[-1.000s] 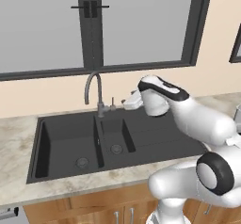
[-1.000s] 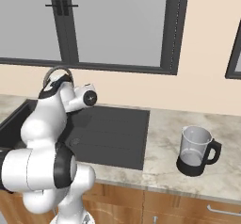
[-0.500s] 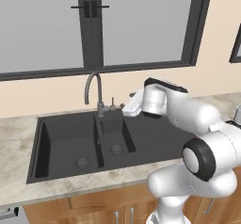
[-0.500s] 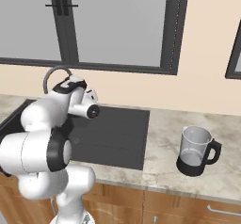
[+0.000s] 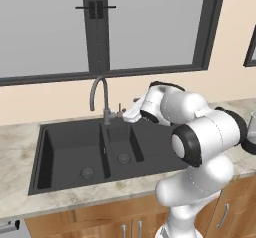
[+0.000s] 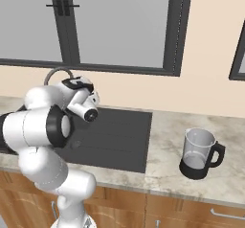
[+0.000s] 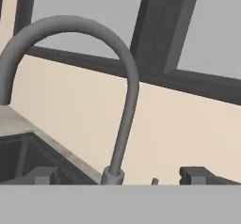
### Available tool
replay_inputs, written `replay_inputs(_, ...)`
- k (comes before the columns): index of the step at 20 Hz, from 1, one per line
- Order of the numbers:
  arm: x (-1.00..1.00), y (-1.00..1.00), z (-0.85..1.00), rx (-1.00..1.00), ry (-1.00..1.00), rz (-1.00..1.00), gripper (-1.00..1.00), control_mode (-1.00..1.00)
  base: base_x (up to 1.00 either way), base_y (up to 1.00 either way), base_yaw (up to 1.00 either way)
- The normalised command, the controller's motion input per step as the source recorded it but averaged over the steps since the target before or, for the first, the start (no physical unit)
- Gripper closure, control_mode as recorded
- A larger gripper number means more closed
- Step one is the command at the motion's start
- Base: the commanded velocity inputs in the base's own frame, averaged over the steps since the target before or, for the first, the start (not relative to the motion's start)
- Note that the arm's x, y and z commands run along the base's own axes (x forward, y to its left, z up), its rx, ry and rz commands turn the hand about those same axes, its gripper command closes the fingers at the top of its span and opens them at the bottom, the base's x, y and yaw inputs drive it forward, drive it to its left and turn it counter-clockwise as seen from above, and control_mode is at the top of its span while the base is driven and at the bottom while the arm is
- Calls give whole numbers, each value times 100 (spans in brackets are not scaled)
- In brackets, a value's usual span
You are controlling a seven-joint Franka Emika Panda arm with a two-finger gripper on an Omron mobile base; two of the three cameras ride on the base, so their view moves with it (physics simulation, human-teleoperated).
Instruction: Turn on the sink faucet and place the jug under the water for a few seconds to fill it up.
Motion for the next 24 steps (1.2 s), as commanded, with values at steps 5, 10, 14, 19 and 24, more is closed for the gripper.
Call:
replay_inputs(5,61,0,-14,1,0,-6,-100,-100,0,0,0)
replay_inputs(10,43,0,-29,0,0,-5,-100,-100,0,0,0)
replay_inputs(14,31,4,-36,0,0,-4,-100,-100,0,0,0)
replay_inputs(19,27,8,-37,0,0,-4,-100,-100,0,0,0)
replay_inputs(24,31,6,-20,0,0,-5,-100,-100,0,0,0)
